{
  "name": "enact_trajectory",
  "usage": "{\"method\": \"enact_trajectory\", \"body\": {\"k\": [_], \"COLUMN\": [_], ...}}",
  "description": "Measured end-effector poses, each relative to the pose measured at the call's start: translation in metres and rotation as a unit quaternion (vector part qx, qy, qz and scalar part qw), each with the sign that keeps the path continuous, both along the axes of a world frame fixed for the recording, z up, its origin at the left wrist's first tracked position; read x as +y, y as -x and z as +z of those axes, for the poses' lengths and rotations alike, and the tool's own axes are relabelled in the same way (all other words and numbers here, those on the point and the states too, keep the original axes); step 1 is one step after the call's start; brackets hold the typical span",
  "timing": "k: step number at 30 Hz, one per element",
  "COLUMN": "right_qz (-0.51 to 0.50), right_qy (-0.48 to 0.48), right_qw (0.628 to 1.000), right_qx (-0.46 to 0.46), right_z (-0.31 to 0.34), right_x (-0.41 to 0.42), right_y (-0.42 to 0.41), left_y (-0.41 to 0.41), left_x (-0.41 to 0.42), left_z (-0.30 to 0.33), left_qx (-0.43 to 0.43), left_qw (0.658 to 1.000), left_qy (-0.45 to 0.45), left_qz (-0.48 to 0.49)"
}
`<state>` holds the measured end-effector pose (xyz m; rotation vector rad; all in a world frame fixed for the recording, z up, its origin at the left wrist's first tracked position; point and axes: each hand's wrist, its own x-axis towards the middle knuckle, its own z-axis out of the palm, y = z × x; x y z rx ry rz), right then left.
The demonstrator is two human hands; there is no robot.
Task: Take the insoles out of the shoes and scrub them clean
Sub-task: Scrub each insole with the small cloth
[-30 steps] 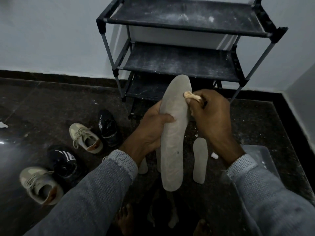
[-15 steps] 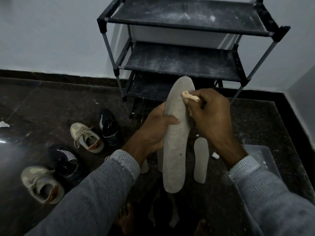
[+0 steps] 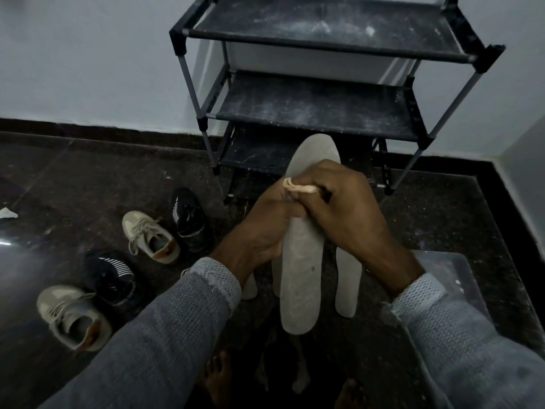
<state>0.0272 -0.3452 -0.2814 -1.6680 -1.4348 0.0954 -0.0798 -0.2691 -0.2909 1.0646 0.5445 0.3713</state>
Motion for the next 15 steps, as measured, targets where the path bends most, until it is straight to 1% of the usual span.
{"method": "enact_trajectory", "body": {"k": [2, 3, 6, 8, 9, 11, 13, 15], "right_qz": [0.026, 0.011, -0.104, -0.135, -0.123, -0.058, 0.004, 0.006], "right_qy": [0.009, 0.003, -0.026, -0.033, -0.03, -0.014, 0.005, 0.007], "right_qw": [1.0, 1.0, 0.994, 0.99, 0.992, 0.998, 1.0, 1.0], "right_qx": [0.002, 0.004, 0.003, 0.006, 0.005, 0.007, 0.014, 0.022], "right_z": [0.0, 0.0, -0.002, -0.003, -0.002, 0.0, 0.003, 0.004], "right_x": [0.003, 0.004, 0.002, -0.001, -0.002, -0.001, 0.002, 0.004], "right_y": [0.001, -0.001, -0.011, -0.014, -0.012, -0.004, 0.004, 0.004], "left_y": [0.001, 0.001, 0.001, -0.001, -0.001, -0.001, 0.0, 0.0], "left_x": [0.001, 0.001, -0.001, -0.003, -0.003, -0.003, -0.002, -0.003], "left_z": [0.0, 0.001, 0.002, 0.003, 0.002, 0.001, -0.001, 0.0], "left_qx": [-0.009, -0.021, -0.044, -0.046, -0.05, -0.052, -0.026, -0.024], "left_qw": [1.0, 1.0, 0.998, 0.997, 0.997, 0.997, 0.999, 0.999], "left_qy": [-0.003, 0.001, 0.01, 0.011, 0.016, 0.021, 0.0, -0.007], "left_qz": [-0.001, -0.011, -0.048, -0.059, -0.062, -0.06, -0.043, -0.034]}}
